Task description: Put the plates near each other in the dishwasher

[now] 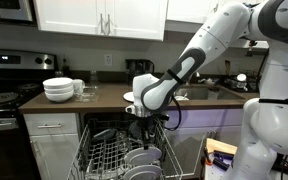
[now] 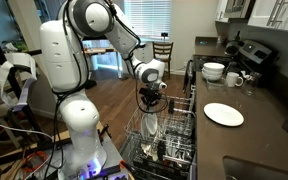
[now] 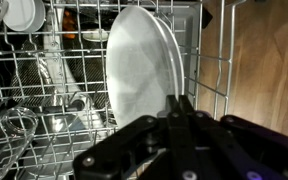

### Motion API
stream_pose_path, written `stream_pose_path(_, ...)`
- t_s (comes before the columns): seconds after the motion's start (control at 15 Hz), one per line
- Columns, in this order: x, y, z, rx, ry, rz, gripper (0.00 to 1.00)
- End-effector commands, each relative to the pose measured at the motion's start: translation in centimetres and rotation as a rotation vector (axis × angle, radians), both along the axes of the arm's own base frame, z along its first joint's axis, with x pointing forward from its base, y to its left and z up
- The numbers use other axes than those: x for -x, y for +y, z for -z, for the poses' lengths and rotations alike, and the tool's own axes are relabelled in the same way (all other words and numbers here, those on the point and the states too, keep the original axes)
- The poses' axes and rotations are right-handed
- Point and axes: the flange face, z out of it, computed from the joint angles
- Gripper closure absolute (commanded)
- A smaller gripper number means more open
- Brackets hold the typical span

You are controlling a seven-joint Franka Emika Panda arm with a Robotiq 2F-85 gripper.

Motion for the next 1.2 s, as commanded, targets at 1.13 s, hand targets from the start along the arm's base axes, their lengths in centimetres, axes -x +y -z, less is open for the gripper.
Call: stream_pose_path(1.13, 1.7, 1.6, -3.0, 0.087, 0.005, 0.005, 0.98)
